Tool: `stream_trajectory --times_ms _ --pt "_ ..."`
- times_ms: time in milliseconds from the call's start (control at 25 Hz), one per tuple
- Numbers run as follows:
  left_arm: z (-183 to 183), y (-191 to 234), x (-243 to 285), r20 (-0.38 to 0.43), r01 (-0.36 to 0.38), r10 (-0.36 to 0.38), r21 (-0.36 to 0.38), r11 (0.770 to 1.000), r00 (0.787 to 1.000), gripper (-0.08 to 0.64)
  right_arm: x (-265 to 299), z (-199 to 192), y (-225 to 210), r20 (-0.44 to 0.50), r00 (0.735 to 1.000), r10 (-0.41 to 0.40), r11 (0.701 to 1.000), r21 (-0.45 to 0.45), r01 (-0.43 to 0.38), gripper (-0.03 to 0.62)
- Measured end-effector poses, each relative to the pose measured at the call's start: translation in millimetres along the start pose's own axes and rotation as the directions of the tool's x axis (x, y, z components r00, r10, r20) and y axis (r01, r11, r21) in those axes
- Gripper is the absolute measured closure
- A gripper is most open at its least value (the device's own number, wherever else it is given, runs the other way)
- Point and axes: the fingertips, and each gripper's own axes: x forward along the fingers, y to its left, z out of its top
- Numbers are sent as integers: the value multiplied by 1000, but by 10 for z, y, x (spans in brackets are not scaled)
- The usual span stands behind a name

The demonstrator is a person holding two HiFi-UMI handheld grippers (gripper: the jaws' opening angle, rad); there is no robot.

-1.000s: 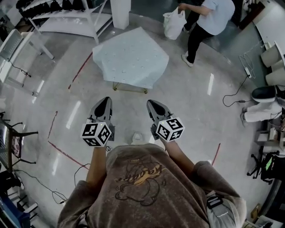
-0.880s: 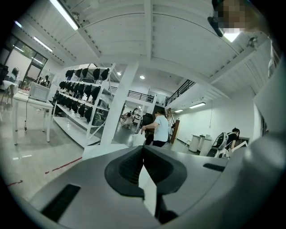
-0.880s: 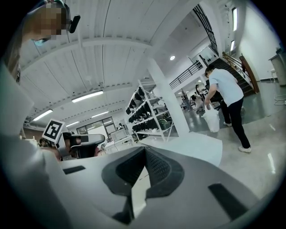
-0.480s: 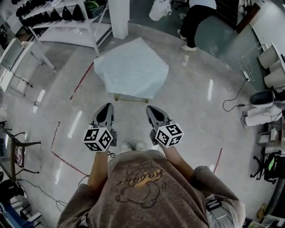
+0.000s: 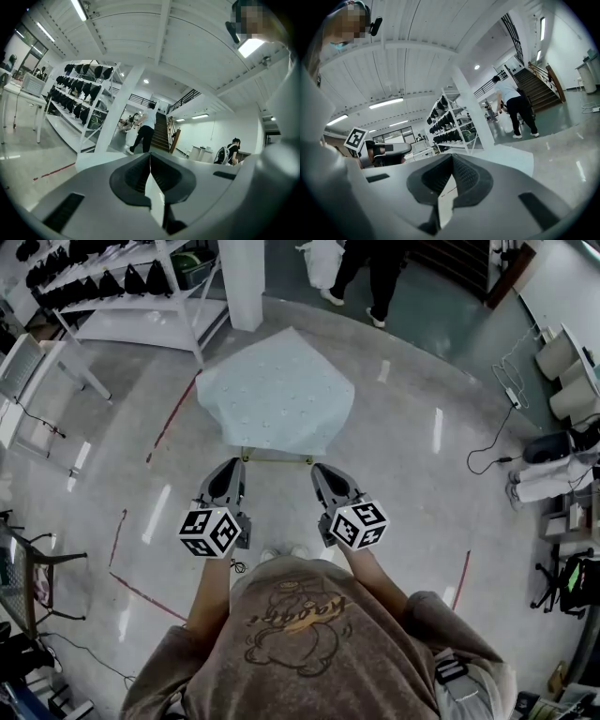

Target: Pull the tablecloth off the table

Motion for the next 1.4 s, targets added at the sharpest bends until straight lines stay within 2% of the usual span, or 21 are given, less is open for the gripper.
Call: stream_trajectory --times_ms 160,280,360,400,440,560,680,760,920,1120,1400 --pt "26 99 -1 7 8 -8 -7 1000 1000 540 86 29 74 24 999 28 999 27 -28 586" --pt "27 111 18 12 26 -26 -41 999 1000 538 112 15 79 26 999 31 999 43 -32 584" --pt "20 132 30 13 38 -38 -75 996 999 537 136 11 91 25 999 41 997 68 -43 520" --pt "12 144 38 12 45 -44 -92 995 999 515 150 13 98 27 998 49 995 87 -52 511" --pt "3 153 49 10 52 -51 -111 992 999 454 162 19 102 31 998 58 992 109 -61 488" --pt "-10 173 92 12 65 -64 -161 985 998 388 190 35 93 37 996 77 983 163 -82 381" --pt "-15 194 142 17 67 -65 -171 983 998 309 225 25 71 37 995 94 973 206 -100 268" --pt "-33 218 181 15 68 -67 -182 981 998 273 256 5 45 34 994 101 967 232 -106 231" --pt "-113 290 250 -5 61 -63 -233 971 998 252 325 -72 -20 24 993 115 946 302 -117 207" --pt "-356 566 400 -35 31 -45 -337 941 998 245 517 -337 -166 2 993 118 904 413 -108 201" --pt "-951 903 734 -87 28 -80 -481 876 993 244 886 -850 -478 -32 992 122 838 538 -85 183"
